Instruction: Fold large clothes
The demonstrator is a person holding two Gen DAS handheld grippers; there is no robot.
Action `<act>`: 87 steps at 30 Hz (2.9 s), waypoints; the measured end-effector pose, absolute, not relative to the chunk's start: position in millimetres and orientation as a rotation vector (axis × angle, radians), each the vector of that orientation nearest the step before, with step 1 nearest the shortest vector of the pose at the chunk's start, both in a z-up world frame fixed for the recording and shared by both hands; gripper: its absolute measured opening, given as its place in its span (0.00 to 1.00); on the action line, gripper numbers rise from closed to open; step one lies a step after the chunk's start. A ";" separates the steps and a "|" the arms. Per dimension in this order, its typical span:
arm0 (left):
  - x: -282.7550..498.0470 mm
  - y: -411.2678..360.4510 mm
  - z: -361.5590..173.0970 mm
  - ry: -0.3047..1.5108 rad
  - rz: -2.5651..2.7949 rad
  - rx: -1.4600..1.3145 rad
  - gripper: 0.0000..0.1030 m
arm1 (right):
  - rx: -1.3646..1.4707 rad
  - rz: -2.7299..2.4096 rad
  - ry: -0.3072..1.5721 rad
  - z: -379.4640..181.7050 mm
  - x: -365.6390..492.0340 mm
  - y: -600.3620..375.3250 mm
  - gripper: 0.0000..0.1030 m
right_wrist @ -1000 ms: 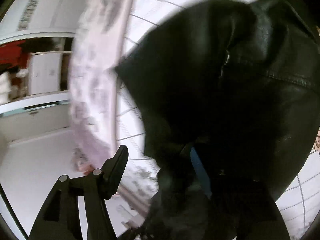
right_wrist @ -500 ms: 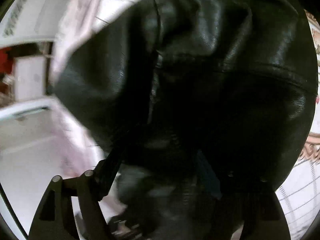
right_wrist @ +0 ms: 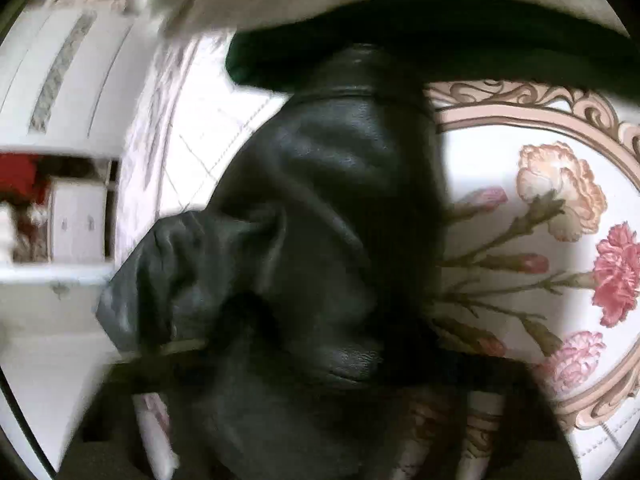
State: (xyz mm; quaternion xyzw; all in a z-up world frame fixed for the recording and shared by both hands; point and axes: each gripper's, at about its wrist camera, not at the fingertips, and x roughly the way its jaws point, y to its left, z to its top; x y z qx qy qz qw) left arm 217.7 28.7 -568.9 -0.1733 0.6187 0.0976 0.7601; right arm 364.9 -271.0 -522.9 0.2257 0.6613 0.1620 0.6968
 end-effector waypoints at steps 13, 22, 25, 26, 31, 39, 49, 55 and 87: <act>213.1 -22.7 -534.5 1.423 0.121 -0.109 0.80 | 1.095 -0.406 1.240 -468.6 56.7 -483.2 0.25; 239.8 -124.6 -542.4 1.425 -0.008 -0.094 0.80 | 0.910 -0.282 1.538 -455.8 -23.4 -516.6 0.54; 269.4 -154.3 -565.1 1.425 -0.007 -0.043 0.80 | 0.732 -0.237 1.498 -415.1 -7.3 -515.7 0.54; 279.8 -161.2 -575.5 1.434 0.004 -0.022 0.80 | 0.702 -0.190 1.467 -402.2 3.0 -519.2 0.54; 299.3 -158.2 -596.2 1.462 0.028 -0.083 0.92 | 0.657 0.043 1.413 -398.2 54.8 -474.9 0.34; 297.2 -153.7 -600.6 1.445 0.058 -0.099 0.94 | 0.577 0.043 1.539 -485.9 121.9 -437.3 0.32; 253.3 -174.1 -533.0 1.393 0.061 -0.108 0.93 | 0.608 0.033 1.533 -442.5 62.3 -457.5 0.66; 240.8 -213.0 -550.2 1.441 0.022 -0.077 0.93 | 0.878 -0.113 1.496 -475.1 -36.1 -518.7 0.70; 243.7 -207.2 -623.5 1.489 0.056 -0.093 1.00 | 1.053 -0.008 1.083 -462.9 -14.9 -510.6 0.16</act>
